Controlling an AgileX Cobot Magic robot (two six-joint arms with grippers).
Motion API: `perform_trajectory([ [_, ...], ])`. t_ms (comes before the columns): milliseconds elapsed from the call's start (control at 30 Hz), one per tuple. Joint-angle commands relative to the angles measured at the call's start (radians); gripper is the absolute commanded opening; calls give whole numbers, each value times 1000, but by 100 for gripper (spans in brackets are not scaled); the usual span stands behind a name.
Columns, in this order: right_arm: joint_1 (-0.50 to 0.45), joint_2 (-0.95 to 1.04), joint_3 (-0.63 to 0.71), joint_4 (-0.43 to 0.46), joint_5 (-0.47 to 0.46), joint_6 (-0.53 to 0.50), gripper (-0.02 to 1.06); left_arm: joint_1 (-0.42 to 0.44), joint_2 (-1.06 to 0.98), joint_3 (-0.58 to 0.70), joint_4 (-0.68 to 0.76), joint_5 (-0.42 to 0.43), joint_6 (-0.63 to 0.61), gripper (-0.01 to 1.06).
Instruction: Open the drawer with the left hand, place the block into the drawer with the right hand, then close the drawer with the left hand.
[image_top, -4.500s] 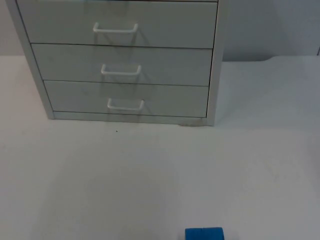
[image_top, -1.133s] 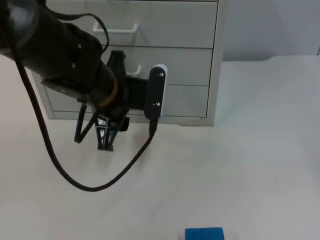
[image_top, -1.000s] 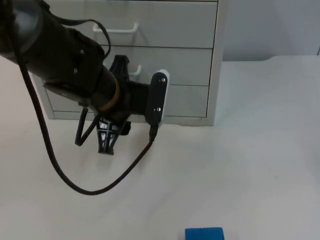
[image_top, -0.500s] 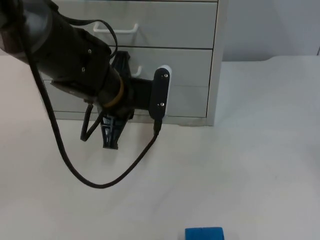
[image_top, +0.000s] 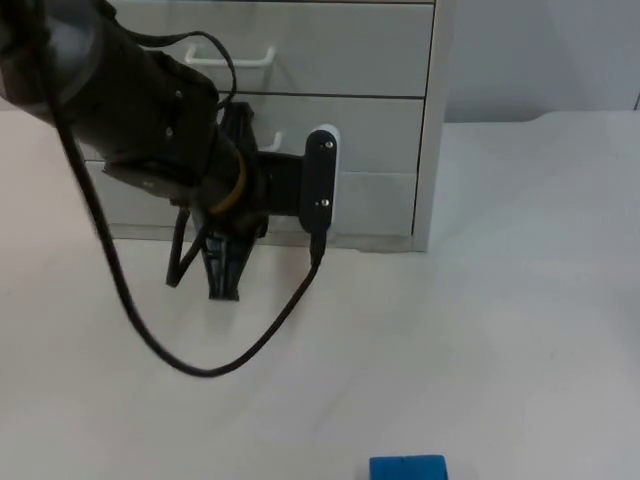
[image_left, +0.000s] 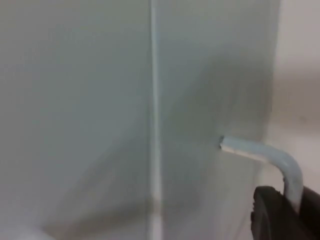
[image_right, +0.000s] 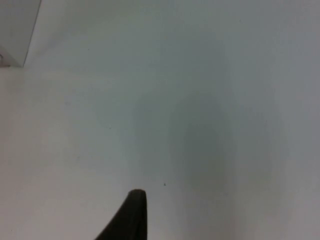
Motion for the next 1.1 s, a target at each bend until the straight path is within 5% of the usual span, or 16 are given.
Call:
perform_trajectory([
  [0,-5,1,-2,2,-14,1,105,-8,-6,65,-102,12,-33,0],
  [500,-5,1,-2,2,-17,1,105,-100,-179,358,-272,42,-33,0],
  [1067,-5,1,-2,2,-19,1,105,-205,-190,464,-380,68,-31,0],
])
